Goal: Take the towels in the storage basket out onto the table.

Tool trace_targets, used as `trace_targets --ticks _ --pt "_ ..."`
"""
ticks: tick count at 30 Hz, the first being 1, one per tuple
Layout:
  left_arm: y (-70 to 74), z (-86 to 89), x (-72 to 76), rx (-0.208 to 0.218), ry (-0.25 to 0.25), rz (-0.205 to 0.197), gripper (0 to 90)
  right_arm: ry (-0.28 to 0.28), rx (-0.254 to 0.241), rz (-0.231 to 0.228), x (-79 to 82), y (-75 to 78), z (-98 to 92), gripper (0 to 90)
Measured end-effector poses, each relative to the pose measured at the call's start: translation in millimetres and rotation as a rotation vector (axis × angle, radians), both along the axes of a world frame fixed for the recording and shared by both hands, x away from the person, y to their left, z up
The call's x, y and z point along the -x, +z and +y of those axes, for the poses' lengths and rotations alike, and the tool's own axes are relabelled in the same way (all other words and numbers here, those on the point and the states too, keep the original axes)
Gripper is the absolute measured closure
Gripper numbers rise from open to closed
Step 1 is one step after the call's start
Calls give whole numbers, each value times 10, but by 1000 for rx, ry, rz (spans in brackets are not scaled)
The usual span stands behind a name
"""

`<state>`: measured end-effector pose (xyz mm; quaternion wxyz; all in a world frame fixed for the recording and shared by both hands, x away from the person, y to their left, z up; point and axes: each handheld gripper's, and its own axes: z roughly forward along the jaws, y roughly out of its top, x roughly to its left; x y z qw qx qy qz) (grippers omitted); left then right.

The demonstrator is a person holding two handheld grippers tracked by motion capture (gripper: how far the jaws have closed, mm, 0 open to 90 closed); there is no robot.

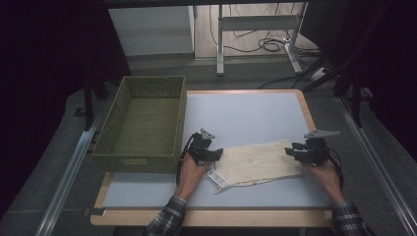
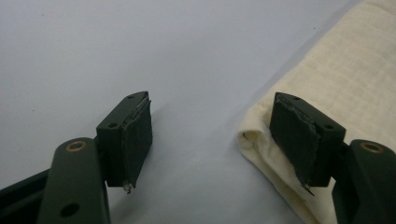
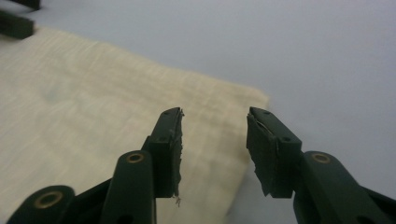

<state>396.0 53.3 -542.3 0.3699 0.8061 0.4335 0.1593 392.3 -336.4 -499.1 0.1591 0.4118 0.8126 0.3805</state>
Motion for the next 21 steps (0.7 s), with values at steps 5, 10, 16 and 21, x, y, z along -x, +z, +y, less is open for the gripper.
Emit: trace_targets --ticks 5,10,16,21 --pt "-8 6 2 9 1 -2 300 43 -15 13 201 16 47 526" --pt "-9 7 2 9 3 -2 301 73 -34 37 337 -32 126 496" --pt "-10 9 2 10 2 -2 302 132 -48 36 480 -71 363 485" --pt "-11 8 3 14 5 0 302 199 -44 44 570 -115 602 489"
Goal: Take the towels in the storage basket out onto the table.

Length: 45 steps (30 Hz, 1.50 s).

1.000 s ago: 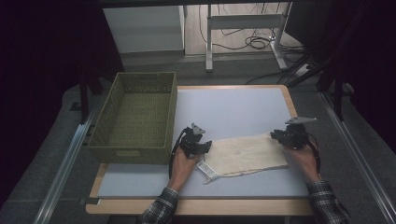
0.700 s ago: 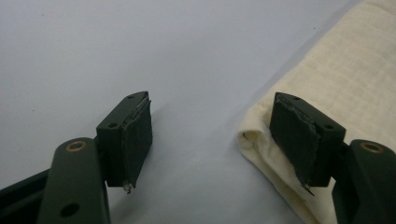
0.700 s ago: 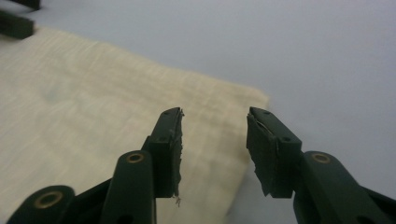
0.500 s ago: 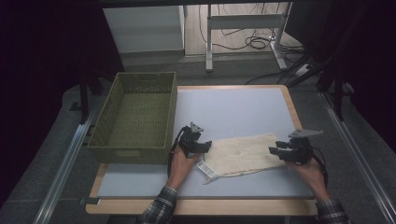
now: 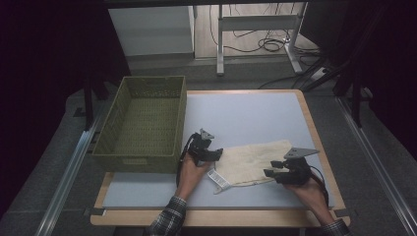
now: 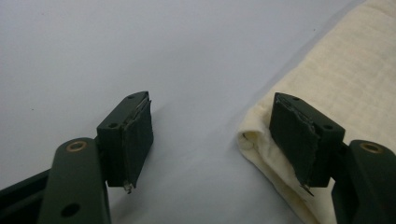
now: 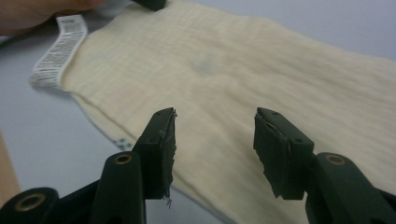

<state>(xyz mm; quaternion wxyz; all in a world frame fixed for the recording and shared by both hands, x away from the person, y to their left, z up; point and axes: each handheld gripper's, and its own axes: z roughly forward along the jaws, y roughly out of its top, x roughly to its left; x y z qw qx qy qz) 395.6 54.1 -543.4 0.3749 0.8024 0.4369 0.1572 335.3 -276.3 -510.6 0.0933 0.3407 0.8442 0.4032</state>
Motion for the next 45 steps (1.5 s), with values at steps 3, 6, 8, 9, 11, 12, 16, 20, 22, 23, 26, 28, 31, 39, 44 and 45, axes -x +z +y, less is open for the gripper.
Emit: trace_targets --ticks 3,6,8,9,11,12,16,20,22,23,26,28,31,39,44,45 --pt "-1 -1 1 1 2 1 303 43 0 19 42 -34 175 489" --pt "0 1 -1 -1 0 0 303 84 1 30 76 -60 328 489" --pt "0 2 -1 -1 0 0 303 115 3 34 103 -70 452 489" --pt "-1 1 -1 1 0 0 303 126 0 35 117 -75 511 489" --pt "-1 1 0 1 1 0 303 152 0 38 143 -78 624 489" --pt "-1 2 -1 1 1 0 304 165 1 40 157 -79 682 489" --pt "-1 4 -2 -1 -1 -1 304 217 8 42 214 -79 913 515" --pt "-1 5 -3 -1 -2 -2 306 259 12 48 254 -72 1113 532" --pt "-1 6 -4 -1 -2 -2 306 278 13 47 270 -68 1221 540" --pt "-1 6 -4 -1 -2 -2 306 284 13 46 276 -66 1266 544" --pt "-1 7 -4 -1 -2 -2 308 298 25 46 288 -77 1391 545" --pt "-1 6 -4 -1 -1 -2 308 303 49 37 289 -102 1459 545" --pt "-2 5 -3 1 0 -3 309 282 115 15 299 -159 1537 546" --pt "4 11 15 13 -19 -18 476 271 146 -31 334 -173 1577 797" --pt "7 13 17 71 -117 18 816 263 101 23 271 -180 1533 853" --pt "8 16 14 75 -116 23 851 261 90 29 260 -184 1523 855"
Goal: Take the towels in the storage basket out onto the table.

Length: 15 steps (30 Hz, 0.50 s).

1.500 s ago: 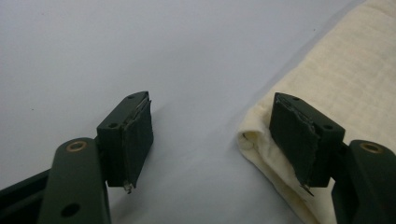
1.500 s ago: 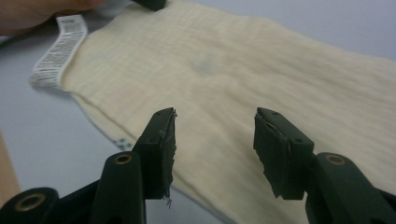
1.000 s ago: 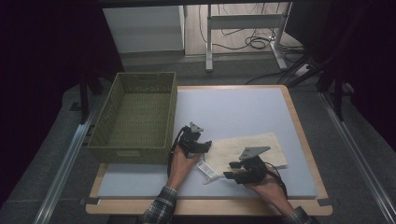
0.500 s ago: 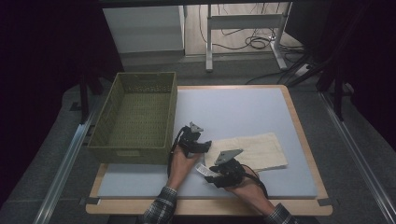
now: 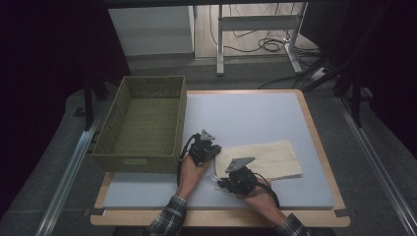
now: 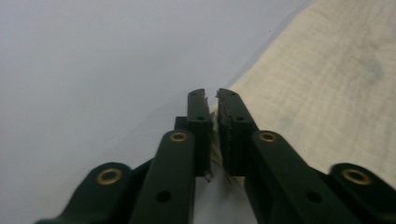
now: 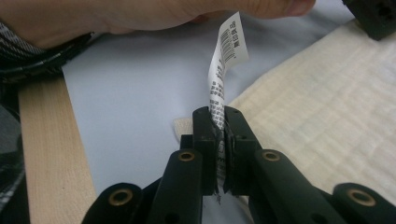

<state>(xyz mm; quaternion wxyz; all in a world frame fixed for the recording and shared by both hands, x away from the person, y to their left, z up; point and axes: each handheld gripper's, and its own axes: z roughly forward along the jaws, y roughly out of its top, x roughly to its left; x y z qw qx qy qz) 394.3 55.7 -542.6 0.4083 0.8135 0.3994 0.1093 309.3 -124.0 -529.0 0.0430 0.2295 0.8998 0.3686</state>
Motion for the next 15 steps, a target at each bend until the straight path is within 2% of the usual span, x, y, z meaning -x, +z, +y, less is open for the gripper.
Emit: trace_targets --ticks 4,10,15 --pt "6 17 -7 29 17 11 874 0 -12 7 -8 24 -18 857" --pt "160 9 26 50 43 -41 873 -11 -72 -1 -21 199 -120 857" --pt "323 -67 4 51 20 -64 872 -30 -106 -32 -19 355 -278 856"
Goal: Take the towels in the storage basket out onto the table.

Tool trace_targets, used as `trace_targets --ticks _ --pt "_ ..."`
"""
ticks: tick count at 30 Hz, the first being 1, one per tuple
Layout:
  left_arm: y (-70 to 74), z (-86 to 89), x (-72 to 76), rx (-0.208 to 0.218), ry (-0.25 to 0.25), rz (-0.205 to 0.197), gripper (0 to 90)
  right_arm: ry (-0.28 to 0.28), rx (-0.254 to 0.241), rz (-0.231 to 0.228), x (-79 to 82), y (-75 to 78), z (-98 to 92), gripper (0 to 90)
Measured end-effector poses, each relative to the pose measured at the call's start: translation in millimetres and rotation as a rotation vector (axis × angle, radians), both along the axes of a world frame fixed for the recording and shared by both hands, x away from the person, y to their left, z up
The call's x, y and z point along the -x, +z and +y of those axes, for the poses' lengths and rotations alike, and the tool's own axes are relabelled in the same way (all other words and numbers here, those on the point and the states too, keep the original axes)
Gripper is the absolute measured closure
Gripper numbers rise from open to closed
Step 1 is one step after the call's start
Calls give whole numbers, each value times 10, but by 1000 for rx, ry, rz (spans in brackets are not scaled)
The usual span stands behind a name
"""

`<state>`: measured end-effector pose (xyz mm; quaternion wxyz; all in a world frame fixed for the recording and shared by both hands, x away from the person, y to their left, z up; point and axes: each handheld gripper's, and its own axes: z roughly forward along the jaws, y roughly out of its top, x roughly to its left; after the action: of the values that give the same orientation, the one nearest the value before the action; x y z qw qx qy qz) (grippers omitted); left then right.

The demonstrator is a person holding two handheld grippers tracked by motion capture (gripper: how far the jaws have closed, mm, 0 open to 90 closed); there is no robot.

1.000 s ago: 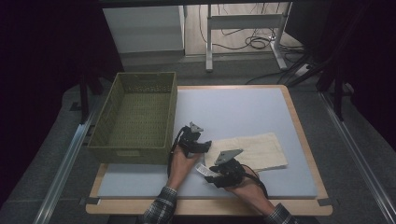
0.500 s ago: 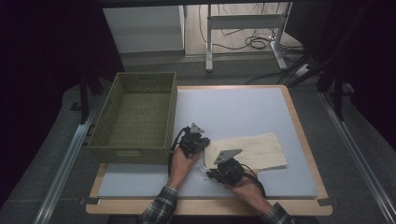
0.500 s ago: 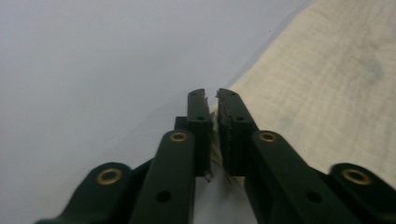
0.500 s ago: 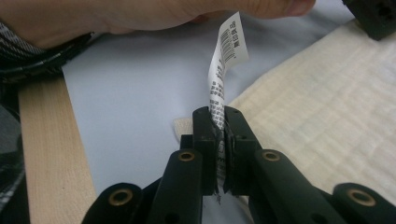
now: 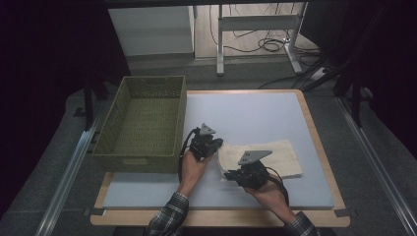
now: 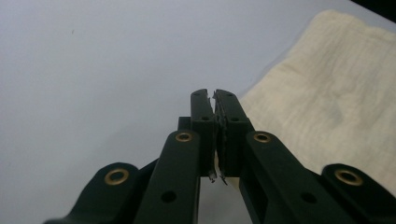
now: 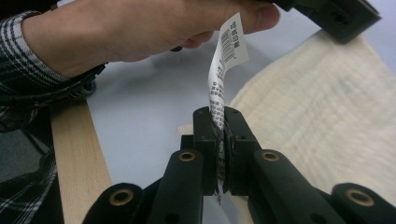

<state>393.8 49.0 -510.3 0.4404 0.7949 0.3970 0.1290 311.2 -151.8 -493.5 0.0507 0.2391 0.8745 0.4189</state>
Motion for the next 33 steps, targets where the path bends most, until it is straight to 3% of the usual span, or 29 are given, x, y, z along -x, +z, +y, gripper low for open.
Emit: trace_targets --ticks 7,10,11,20,33 --pt "154 -281 -71 -12 -48 -32 870 -68 -27 -16 -7 65 -345 856" --pt "161 -351 -95 -12 -60 -36 869 -90 -29 -17 -8 57 -448 856" --pt "166 -418 -120 -10 -71 -37 869 -113 -44 -13 -13 42 -561 856" --pt "189 -882 -252 -35 -134 -58 867 -190 -79 -10 -11 45 -940 856" --pt "240 -1398 -348 -55 -193 -87 864 -287 -120 8 1 51 -1436 852"
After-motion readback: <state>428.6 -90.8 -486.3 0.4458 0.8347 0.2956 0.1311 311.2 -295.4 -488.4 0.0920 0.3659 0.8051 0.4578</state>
